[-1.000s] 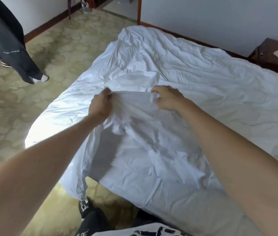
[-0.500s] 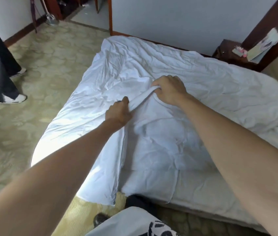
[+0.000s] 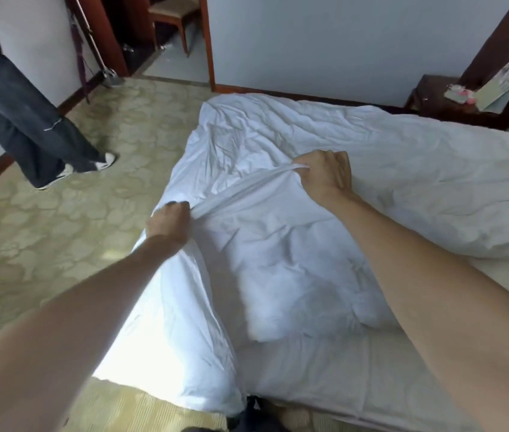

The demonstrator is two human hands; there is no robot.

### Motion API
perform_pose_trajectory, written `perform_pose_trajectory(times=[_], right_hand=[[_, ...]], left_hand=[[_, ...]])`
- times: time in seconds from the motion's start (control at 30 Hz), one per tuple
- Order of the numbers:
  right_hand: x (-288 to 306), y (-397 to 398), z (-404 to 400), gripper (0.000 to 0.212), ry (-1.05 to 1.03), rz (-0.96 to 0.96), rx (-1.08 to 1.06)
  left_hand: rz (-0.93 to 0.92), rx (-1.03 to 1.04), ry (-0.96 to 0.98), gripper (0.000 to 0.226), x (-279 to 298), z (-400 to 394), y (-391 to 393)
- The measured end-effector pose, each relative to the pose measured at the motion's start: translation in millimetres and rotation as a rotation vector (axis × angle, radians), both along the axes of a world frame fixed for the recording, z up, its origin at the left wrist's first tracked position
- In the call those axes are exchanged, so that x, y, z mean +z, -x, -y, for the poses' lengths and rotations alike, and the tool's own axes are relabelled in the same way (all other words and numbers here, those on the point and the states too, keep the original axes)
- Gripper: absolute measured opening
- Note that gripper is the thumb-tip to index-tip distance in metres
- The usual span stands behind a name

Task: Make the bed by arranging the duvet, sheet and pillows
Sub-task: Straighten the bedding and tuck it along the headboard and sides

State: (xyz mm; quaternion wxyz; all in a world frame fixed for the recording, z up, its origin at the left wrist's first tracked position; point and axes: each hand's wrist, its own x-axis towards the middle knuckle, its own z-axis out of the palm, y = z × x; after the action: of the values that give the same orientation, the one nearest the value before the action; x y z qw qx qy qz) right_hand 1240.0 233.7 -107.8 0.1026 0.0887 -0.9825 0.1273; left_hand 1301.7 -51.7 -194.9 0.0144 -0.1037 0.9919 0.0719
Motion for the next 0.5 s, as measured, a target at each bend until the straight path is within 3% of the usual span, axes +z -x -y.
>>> perform_pose_trajectory(times=[0.17, 0.3, 0.5], right_hand=[[18.5, 36.1, 12.0, 0.03, 0.045, 0.031, -0.101], [14.4, 52.2, 15.8, 0.033, 0.052, 0.004, -0.181], [-16.7, 59.0, 65.7, 0.031, 0.187, 0.091, -0.34]], left_hand=[[0.148, 0.112, 0.037, 0.016, 17.4, 44.9, 23.1], [0.062, 0.155, 0.084, 0.016, 12.2, 91.4, 23.3], [0.06, 0.194, -0.205, 0.028, 8.3, 136.8, 61.4]])
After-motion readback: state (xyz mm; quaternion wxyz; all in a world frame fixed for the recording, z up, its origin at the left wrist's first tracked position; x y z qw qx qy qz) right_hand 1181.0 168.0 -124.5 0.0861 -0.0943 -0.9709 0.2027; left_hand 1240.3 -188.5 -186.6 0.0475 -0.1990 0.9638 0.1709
